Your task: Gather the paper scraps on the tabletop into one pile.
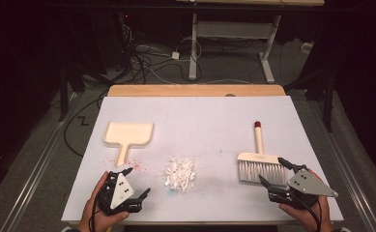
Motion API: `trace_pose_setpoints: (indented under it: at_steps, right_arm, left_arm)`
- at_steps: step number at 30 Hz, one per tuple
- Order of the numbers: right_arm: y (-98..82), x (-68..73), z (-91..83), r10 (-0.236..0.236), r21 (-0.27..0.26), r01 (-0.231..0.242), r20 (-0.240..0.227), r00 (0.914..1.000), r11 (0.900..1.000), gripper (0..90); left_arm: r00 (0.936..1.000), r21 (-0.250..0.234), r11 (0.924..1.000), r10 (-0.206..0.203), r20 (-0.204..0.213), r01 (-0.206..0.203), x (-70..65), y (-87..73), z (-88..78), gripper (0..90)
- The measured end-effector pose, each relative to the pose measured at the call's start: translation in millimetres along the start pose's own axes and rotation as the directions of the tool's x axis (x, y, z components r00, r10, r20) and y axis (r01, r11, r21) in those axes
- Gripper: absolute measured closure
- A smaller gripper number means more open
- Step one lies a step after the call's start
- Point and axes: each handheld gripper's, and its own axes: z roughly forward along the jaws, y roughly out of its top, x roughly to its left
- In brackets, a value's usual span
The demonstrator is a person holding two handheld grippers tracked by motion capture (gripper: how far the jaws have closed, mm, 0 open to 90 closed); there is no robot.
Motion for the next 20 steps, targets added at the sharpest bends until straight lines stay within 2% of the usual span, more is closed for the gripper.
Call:
trace_pose_setpoints:
  at_steps: [20]
  right_arm:
    - [-1.6, -0.3, 1.6, -0.006, 0.017, 0.006, 0.001, 1.0, 1.0, 21.5]
  left_arm:
    - [1.0, 0.015, 0.9999, 0.005, 0.001, -0.005, 0.7, 2.5, 4.3, 16.0]
